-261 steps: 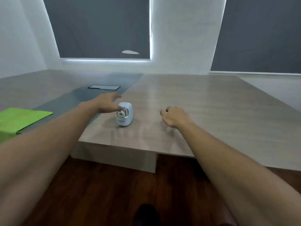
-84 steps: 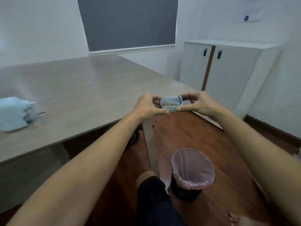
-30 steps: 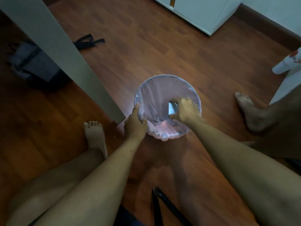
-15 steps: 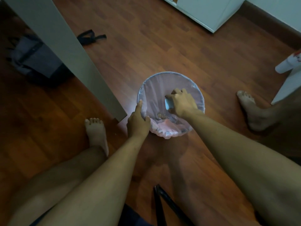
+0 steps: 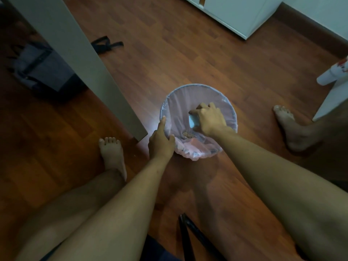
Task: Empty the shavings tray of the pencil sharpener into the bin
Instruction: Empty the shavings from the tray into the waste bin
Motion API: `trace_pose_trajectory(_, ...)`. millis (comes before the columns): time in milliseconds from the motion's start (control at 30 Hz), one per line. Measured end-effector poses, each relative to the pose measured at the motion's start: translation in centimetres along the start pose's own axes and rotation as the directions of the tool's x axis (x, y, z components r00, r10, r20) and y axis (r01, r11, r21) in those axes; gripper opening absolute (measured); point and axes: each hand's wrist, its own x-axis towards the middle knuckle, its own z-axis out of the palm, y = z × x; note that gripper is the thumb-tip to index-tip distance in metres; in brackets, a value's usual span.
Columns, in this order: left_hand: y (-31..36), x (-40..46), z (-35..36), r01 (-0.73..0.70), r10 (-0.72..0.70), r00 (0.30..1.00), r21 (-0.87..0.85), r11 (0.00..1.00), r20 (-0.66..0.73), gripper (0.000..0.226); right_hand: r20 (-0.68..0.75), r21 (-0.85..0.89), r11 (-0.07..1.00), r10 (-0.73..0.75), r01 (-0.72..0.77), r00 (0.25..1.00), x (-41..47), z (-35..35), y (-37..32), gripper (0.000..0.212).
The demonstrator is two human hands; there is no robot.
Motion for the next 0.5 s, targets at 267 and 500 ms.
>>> trace_pose_trajectory(267, -0.3, 0.5, 0.3, 0.002, -0.002, 1.000, -0.022, 1.000, 0.023, 0.068, -0.053, 0.011, 1.000, 0.020, -0.020, 0.998, 0.1, 0.0, -0.7, 0.056)
trace_pose_trajectory(500, 0.7, -0.3, -1.3, -0.057, 0.055, 0.998, 0.050, 0.997, 0.042, 0.064, -0.061, 0.424, 0.881, 0.258, -0.209, 0.964, -1.6, -0.3, 0.0, 0.064)
